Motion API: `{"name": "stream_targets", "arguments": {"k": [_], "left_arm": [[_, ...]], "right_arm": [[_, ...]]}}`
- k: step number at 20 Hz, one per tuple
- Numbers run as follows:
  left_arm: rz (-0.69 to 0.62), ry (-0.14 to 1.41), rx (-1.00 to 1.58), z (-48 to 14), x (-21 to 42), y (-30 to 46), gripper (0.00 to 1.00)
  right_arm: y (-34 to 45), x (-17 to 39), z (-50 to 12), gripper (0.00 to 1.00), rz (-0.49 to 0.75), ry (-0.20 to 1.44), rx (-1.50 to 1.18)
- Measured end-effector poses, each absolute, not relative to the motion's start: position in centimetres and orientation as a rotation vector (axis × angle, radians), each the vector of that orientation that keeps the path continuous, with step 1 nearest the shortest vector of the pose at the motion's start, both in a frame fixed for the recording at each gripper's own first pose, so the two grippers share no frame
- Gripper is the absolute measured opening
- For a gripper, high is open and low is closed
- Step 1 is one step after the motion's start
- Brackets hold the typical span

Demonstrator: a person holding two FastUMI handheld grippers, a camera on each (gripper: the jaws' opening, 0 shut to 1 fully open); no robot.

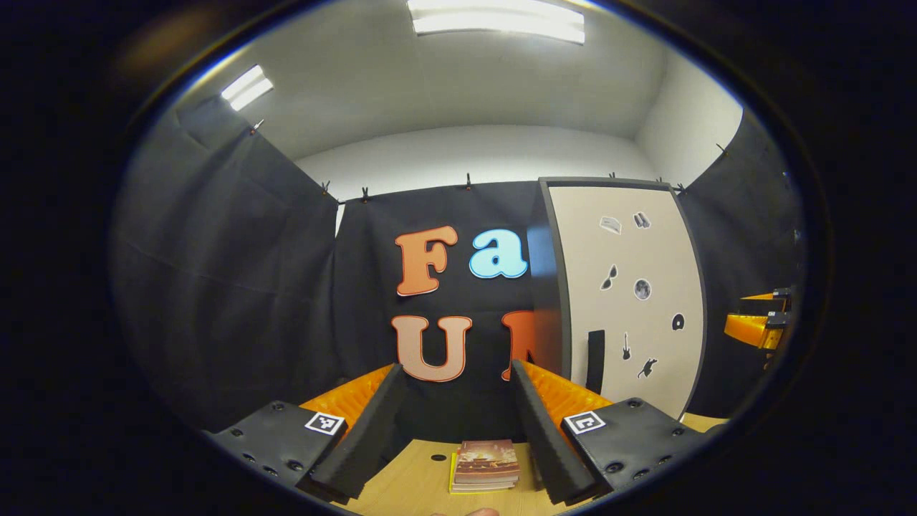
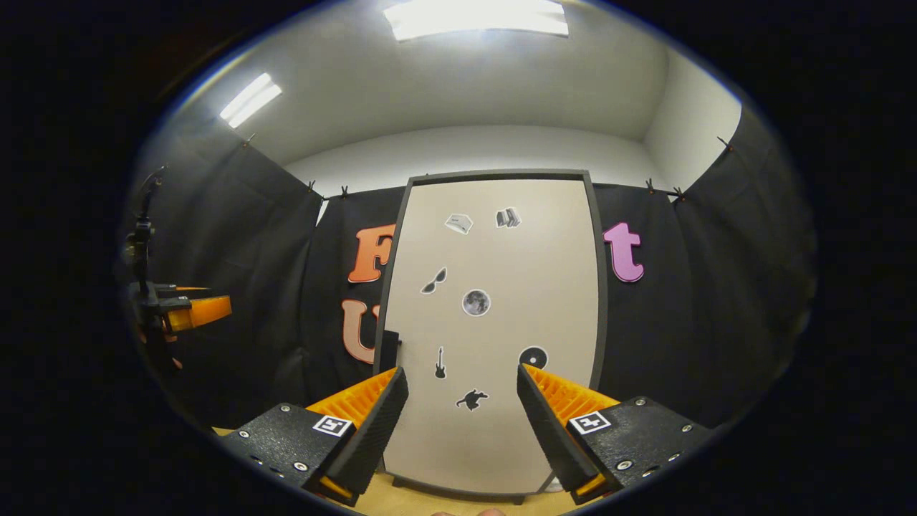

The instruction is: Open the cabinet door with the right hand, grasp the bottle in the cabinet with the left hand and place it on the coaster, then close the cabinet door with the right hand.

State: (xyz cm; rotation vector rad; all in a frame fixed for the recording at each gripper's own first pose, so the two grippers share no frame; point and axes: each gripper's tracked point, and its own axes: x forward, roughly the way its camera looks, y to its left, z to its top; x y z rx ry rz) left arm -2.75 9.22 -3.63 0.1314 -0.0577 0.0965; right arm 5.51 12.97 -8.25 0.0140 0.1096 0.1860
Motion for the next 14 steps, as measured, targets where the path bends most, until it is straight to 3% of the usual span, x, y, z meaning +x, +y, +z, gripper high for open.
{"name": "stream_targets", "arguments": {"k": [1,14], "left_arm": [[0.105,-0.058,0.133,-3.7,-2.9,9.8,0.96],[0.161,-0.046,0.138,-5.9,-3.6,15.7,0.96]], "right_arm": [[13.6,5.8,-8.8,0.94,0.195,0.122,0.015],[25.2,13.5,-16.7,0.94,0.299,0.275,0.04]]}}
